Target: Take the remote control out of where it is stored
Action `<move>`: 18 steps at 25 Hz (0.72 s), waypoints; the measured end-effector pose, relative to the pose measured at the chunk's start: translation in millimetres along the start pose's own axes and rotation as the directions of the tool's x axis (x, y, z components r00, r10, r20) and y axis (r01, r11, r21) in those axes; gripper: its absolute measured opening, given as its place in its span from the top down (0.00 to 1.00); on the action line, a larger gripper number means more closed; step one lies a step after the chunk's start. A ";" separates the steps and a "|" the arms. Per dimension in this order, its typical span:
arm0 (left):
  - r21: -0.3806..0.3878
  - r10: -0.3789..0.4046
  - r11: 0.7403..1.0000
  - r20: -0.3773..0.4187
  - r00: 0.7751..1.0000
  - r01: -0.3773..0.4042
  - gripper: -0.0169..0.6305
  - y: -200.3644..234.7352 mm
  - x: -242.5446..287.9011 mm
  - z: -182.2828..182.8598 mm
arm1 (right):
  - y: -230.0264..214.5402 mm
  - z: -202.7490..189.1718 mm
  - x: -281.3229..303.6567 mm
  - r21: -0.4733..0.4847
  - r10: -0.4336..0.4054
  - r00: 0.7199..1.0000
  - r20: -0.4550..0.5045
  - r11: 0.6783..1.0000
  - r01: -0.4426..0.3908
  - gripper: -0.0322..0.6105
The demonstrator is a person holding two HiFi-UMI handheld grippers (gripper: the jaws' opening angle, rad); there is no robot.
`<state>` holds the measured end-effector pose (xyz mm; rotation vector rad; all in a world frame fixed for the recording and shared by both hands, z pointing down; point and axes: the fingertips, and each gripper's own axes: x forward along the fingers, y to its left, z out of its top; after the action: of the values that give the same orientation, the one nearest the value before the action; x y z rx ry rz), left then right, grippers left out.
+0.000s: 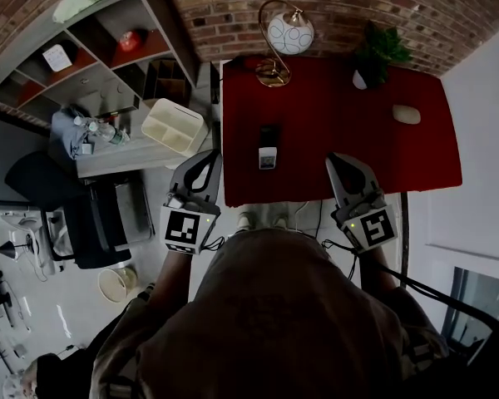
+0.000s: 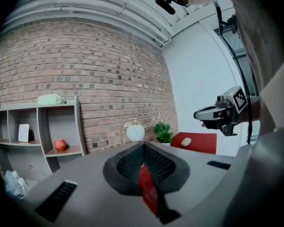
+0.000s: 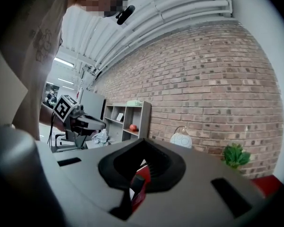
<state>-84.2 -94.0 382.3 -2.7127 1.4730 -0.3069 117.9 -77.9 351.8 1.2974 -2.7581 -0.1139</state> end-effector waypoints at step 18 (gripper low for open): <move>-0.017 -0.005 1.000 -0.008 1.000 0.005 0.96 -5.5 -1.7 3.7 | 20.6 -3.4 -0.1 -0.030 0.107 0.994 -0.002 0.994 -0.107 0.93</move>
<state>-79.9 -89.8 379.1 -2.7323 1.4777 -0.3072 102.6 -64.8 357.3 1.1399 -2.8069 -0.1460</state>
